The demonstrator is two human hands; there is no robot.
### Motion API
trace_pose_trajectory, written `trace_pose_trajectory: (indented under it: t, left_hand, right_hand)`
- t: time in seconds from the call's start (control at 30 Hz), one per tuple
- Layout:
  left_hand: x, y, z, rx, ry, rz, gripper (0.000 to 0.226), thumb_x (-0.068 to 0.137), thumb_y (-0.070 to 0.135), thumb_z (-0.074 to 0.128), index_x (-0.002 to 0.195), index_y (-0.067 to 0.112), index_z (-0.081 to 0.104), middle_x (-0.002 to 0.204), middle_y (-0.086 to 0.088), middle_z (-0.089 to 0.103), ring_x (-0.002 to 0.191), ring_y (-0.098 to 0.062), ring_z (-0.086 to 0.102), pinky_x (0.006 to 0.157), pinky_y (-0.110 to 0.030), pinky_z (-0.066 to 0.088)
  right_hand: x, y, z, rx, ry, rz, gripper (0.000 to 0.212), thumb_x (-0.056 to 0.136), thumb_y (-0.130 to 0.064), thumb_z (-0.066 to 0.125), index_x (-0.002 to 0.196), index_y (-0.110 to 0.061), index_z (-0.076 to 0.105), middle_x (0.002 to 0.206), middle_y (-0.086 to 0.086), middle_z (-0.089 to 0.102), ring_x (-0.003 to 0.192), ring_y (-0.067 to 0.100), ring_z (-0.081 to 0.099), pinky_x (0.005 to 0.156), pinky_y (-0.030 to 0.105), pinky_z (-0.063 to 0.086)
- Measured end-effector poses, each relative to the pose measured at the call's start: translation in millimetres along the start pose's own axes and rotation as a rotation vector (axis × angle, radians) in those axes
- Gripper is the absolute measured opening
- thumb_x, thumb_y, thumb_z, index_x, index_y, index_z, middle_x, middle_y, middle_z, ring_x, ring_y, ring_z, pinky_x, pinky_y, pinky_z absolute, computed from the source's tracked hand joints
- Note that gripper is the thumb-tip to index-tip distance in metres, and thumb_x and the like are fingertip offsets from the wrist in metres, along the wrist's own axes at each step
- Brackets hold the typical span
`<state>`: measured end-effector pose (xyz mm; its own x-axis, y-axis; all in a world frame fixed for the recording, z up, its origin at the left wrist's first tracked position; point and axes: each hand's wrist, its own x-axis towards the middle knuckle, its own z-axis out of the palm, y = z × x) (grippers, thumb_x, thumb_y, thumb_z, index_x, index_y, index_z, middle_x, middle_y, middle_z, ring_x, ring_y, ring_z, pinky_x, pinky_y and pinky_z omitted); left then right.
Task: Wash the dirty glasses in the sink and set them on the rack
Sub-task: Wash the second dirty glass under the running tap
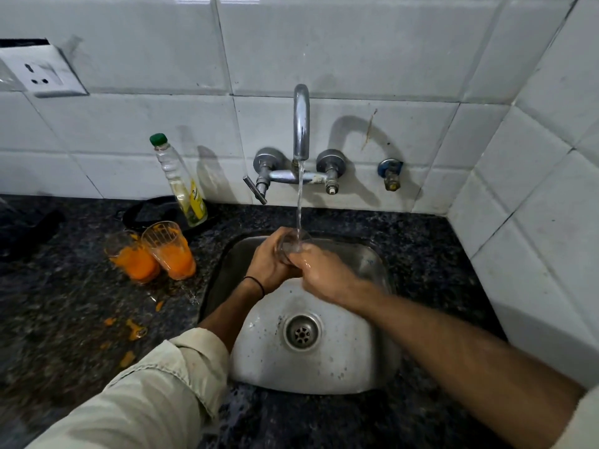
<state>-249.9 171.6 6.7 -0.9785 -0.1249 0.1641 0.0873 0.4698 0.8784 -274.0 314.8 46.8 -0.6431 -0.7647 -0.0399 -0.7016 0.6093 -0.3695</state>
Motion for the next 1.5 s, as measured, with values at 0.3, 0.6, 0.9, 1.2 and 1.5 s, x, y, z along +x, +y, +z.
trace_pose_trajectory:
  t: [0.3,0.6,0.9,1.2,1.5]
  left_hand:
    - [-2.1,7.4,10.3,0.137,0.071,0.080,0.027,0.073,0.023,0.070,0.098,0.024,0.061,0.094,0.006,0.069,0.090,-0.008,0.065,0.080,-0.026,0.054]
    - [-16.9,16.9,34.5,0.274,0.230,-0.214,0.023,0.090,0.039,0.055,0.110,0.028,0.056,0.106,0.010,0.061,0.107,-0.020,0.054,0.084,-0.047,0.051]
    - [-22.7,16.4,-5.1,-0.571,-0.444,-0.305,0.024,0.076,-0.001,0.072,0.099,0.002,0.068,0.093,-0.014,0.072,0.095,-0.028,0.069,0.087,-0.040,0.056]
    - [-19.5,25.1,39.8,0.190,0.032,-0.283,0.016,0.084,0.020,0.073,0.091,0.021,0.058,0.075,0.012,0.060,0.074,-0.002,0.059,0.067,-0.016,0.042]
    - [-12.4,14.1,19.6,0.036,0.099,-0.235,0.026,0.075,0.000,0.075,0.089,0.020,0.065,0.082,0.000,0.068,0.077,-0.014,0.063,0.073,-0.033,0.055]
  right_hand:
    - [22.9,-11.2,-10.7,-0.028,-0.242,0.177,0.041,0.087,-0.005,0.055,0.127,-0.014,0.058,0.127,0.009,0.059,0.119,0.027,0.054,0.098,0.040,0.043]
    - [25.1,-36.1,12.1,0.734,0.385,0.666,0.050,0.097,-0.054,0.048,0.077,-0.014,0.069,0.070,0.000,0.068,0.066,0.015,0.065,0.059,0.028,0.047]
    - [20.4,1.7,-24.1,0.236,-0.010,0.059,0.047,0.097,-0.041,0.055,0.057,-0.019,0.064,0.051,-0.002,0.058,0.044,0.004,0.050,0.049,0.015,0.037]
    - [24.6,-10.8,-3.4,0.426,0.132,0.474,0.049,0.098,-0.053,0.051,0.063,-0.020,0.056,0.064,-0.002,0.058,0.063,0.014,0.057,0.067,0.030,0.042]
    - [18.3,-29.6,-17.7,0.852,0.008,0.573,0.018,0.097,-0.020,0.054,0.101,-0.009,0.069,0.082,0.003,0.063,0.079,0.016,0.061,0.063,0.027,0.044]
